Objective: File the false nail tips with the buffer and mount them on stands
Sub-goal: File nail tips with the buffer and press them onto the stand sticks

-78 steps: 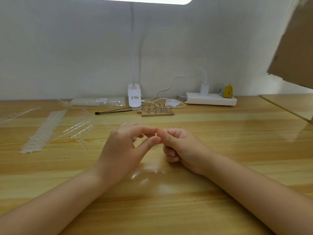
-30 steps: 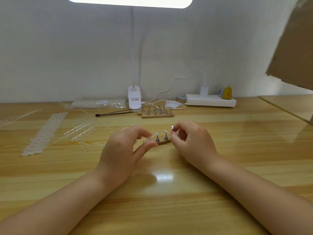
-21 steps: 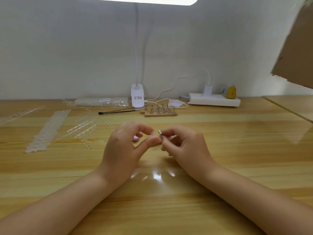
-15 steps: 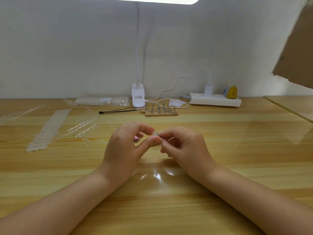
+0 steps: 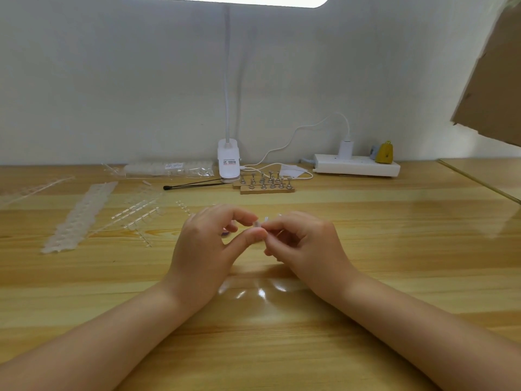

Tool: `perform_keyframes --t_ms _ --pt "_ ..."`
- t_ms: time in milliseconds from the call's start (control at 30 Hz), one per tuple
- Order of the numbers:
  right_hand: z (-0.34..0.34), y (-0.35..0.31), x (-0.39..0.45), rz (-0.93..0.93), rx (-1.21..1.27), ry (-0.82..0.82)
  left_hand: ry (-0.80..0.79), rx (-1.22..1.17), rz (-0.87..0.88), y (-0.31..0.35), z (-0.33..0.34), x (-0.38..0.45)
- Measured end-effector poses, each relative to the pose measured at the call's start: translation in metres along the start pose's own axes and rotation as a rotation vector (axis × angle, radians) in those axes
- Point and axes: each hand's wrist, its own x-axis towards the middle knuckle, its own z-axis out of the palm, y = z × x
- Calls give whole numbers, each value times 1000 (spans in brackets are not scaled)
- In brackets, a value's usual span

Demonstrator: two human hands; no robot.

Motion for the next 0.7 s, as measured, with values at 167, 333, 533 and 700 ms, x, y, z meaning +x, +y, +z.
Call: perform_keyframes --t_ms 167,333,533,700 --pt "1 0 0 -25 -11 3 -9 4 5 0 0 0" --pt "2 3 -1 -49 -22 13 -15 -2 5 -2 0 0" --pt "0 5 -3 -186 -106 38 -27 -61 22 -2 0 2" --pt "2 5 -2 -189 -114 48 -5 33 40 1 -1 0"
